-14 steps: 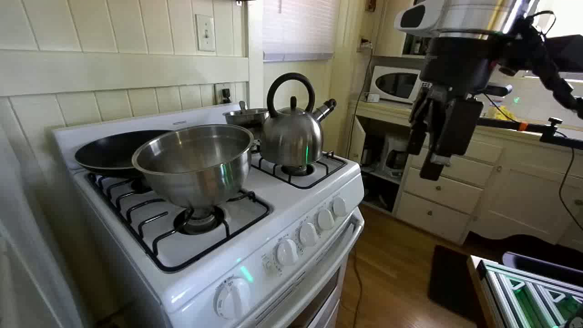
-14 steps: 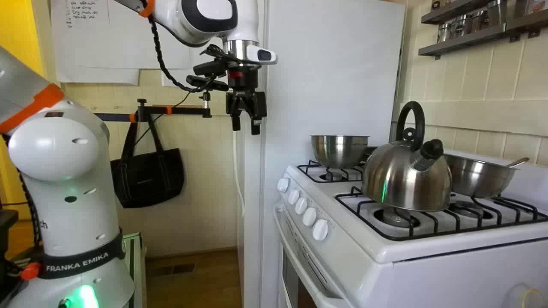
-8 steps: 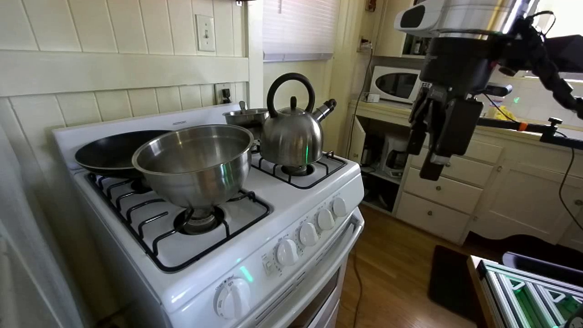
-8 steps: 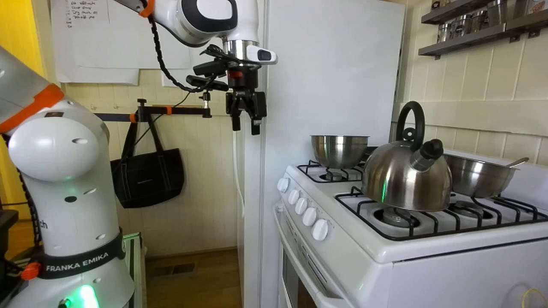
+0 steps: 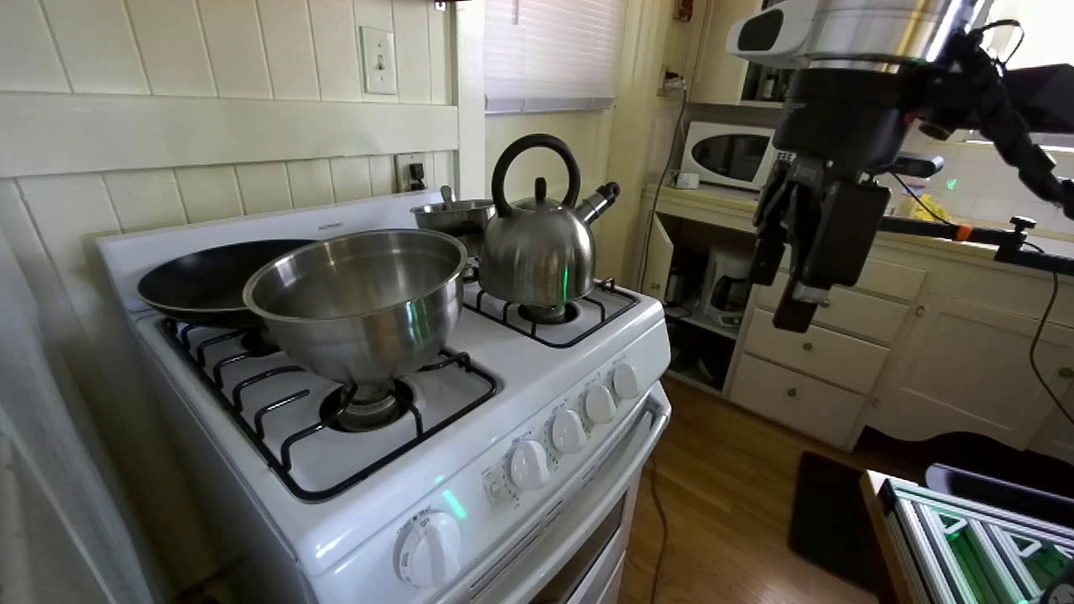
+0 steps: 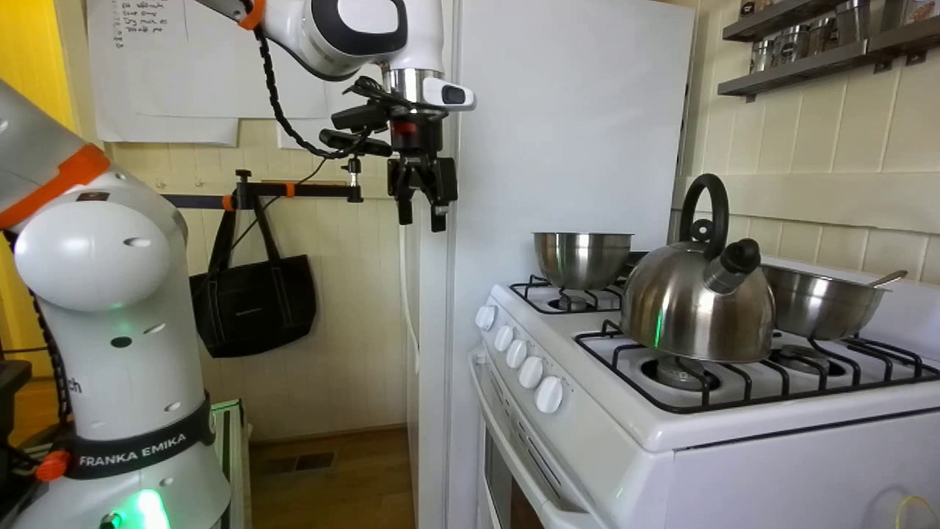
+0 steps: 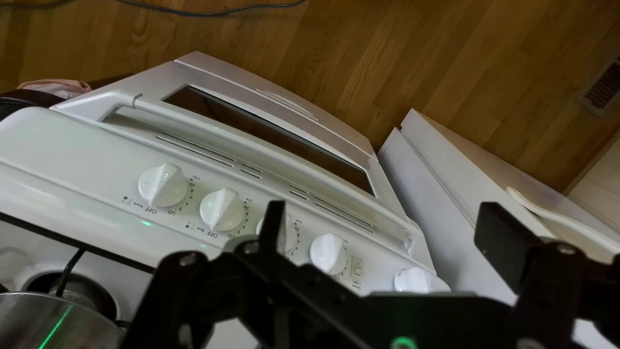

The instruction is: Put the smaller silver bowl inside the bigger silver bowl

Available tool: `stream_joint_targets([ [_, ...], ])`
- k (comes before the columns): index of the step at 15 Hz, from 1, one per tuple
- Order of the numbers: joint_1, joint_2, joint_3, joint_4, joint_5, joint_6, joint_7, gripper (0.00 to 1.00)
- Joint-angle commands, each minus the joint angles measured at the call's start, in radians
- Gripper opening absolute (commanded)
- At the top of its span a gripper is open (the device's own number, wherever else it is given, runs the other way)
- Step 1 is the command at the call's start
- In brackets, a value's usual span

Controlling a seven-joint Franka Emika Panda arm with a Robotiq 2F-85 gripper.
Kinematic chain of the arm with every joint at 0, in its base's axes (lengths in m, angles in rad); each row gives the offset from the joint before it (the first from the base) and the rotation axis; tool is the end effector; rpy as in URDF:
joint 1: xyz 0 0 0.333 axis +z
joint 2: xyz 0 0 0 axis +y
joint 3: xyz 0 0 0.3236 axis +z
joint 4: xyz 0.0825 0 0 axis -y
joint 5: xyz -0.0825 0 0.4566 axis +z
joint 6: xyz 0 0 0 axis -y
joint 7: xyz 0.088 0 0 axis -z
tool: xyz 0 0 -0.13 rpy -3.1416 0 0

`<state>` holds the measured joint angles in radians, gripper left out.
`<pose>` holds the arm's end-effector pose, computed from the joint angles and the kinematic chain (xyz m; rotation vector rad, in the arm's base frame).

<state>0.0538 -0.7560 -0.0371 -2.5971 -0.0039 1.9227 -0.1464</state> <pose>0.3984 0.0071 0.4600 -3.1104 -0.2703 -0.1287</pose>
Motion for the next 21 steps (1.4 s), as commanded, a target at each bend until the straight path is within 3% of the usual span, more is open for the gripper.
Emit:
stream_joint_targets([
  [1, -0.002, 0.001, 0.002, 0.002, 0.001, -0.003, -0.001, 1.00],
  [13, -0.002, 0.001, 0.002, 0.002, 0.001, -0.003, -0.001, 1.00],
  [14, -0.038, -0.004, 0.017, 0.009, -0.032, 0.037, 0.048, 1.00],
  [16, -0.065, -0.036, -0.004, 0.051, -0.075, 0.047, 0.027, 1.00],
  [21, -0.107, -0.049, -0.048, 0.253, -0.259, -0.049, -0.136, 1.00],
])
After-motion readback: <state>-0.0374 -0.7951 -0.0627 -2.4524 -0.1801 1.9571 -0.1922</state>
